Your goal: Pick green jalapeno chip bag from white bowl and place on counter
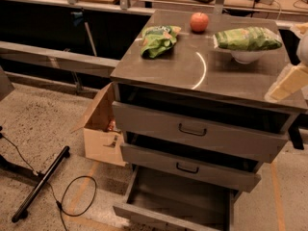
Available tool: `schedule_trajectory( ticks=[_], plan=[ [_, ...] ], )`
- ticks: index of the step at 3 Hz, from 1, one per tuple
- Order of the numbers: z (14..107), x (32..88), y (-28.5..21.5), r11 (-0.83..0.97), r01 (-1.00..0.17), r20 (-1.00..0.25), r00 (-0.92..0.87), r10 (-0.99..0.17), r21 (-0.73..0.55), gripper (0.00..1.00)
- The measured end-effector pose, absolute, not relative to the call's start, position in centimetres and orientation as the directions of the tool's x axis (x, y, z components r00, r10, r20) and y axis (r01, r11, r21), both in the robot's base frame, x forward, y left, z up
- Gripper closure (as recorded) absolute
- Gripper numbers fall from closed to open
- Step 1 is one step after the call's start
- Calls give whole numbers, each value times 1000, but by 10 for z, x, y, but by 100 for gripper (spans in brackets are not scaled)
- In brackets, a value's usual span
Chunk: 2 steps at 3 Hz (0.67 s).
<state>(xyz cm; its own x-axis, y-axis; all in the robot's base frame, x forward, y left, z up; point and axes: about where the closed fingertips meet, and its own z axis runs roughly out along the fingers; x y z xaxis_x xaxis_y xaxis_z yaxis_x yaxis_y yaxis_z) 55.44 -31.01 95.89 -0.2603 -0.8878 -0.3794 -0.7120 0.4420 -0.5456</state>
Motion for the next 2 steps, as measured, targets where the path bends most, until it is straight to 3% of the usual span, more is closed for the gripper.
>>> schedule_trajectory(
  ticks=[2],
  plan=[
    [956,626,-337,464,-647,-396,-261,-880,-605,0]
  ],
)
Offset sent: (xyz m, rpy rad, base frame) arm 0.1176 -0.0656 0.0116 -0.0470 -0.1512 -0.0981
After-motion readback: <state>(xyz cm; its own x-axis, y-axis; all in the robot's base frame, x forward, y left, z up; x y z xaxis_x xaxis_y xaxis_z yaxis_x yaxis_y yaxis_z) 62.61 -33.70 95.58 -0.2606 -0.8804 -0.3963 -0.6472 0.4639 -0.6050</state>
